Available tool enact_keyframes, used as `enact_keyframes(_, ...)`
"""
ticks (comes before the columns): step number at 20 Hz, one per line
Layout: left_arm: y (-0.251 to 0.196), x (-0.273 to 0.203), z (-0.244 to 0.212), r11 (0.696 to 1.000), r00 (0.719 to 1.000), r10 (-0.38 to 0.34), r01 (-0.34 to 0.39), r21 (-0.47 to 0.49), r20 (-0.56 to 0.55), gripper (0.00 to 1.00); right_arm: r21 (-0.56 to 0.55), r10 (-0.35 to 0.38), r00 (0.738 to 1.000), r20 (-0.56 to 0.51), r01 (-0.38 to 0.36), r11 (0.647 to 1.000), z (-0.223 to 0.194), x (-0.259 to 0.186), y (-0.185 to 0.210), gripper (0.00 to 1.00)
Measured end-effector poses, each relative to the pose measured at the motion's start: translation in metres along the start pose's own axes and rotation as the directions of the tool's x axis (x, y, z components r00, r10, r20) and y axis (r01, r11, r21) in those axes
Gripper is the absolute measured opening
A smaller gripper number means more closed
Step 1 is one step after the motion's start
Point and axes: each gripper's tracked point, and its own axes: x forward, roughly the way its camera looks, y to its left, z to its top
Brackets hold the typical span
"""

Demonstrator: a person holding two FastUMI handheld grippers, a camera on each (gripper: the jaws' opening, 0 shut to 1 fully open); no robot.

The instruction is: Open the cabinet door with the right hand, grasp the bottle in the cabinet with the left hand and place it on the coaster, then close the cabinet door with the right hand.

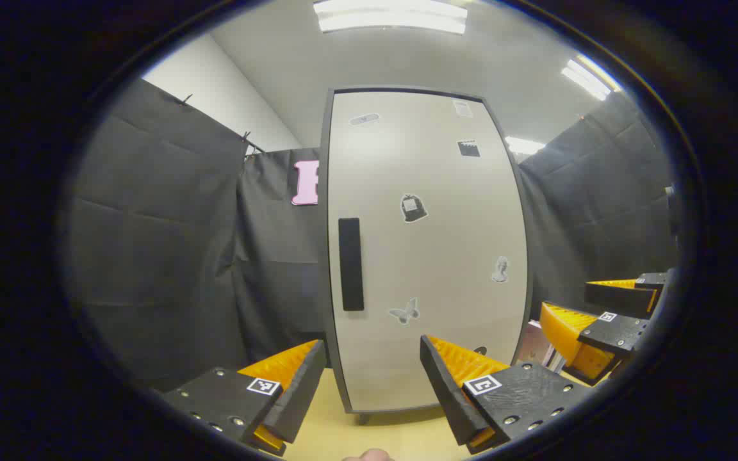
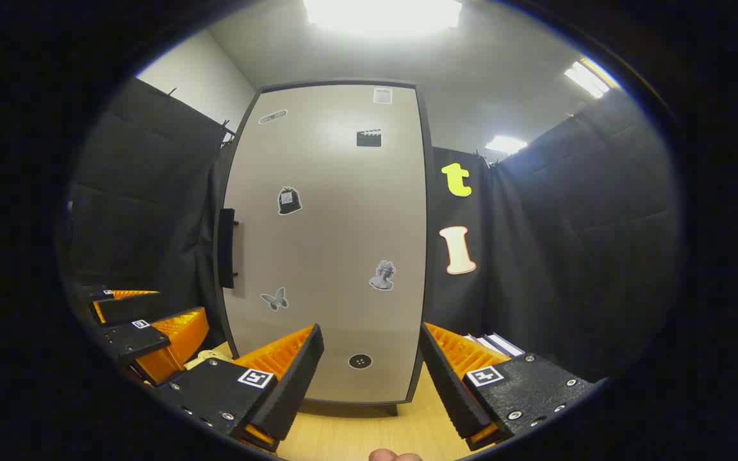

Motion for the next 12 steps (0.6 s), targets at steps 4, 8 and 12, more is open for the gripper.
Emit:
enact_keyframes(4, 0.002, -0.004, 0.01, 1.0, 1.0, -0.004, 0.004, 0.0, 0.023, 0.88, 0.002, -0.022, 1.0, 0.003, 0.022, 1.0, 0.002, -0.004, -0.007, 0.93)
enact_keyframes(8, -0.009, -0.013, 0.025, 1.0, 0.998, -0.023, 0.023, 0.006, 0.056, 0.88, -0.002, -0.025, 1.0, 0.004, 0.025, 1.0, 0.004, -0.007, -0.01, 0.93)
enact_keyframes(12, -0.015, -0.015, 0.032, 0.999, 0.997, -0.036, 0.035, 0.016, 0.073, 0.88, 0.0, -0.015, 1.0, 0.009, 0.015, 1.0, 0.005, -0.005, -0.009, 0.93)
